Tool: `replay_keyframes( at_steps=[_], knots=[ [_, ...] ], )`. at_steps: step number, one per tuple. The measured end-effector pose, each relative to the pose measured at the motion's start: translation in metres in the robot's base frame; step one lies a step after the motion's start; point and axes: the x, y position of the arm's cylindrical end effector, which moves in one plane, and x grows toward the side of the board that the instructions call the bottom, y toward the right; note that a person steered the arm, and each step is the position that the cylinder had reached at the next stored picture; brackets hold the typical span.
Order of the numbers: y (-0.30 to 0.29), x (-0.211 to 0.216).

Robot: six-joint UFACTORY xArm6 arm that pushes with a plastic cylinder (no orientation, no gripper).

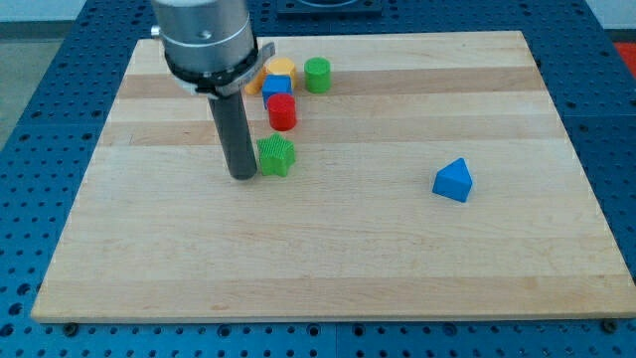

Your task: Push the green star into the red circle

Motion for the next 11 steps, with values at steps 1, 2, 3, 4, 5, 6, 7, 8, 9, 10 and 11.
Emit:
replay_keyframes(
  at_steps=[1, 2, 3, 4, 5, 6, 7, 8, 9, 10, 11],
  knots=[
    [0.018, 0.023],
    [0.034, 0.020],
    [0.033, 0.002],
    [0.033, -0.008],
    [0.033, -0.012],
    [0.033, -0.016],
    [0.033, -0.019],
    [0.033, -0.023],
    [0.033, -0.030],
    [0.035, -0.031],
    [0.038, -0.026]
  ],
)
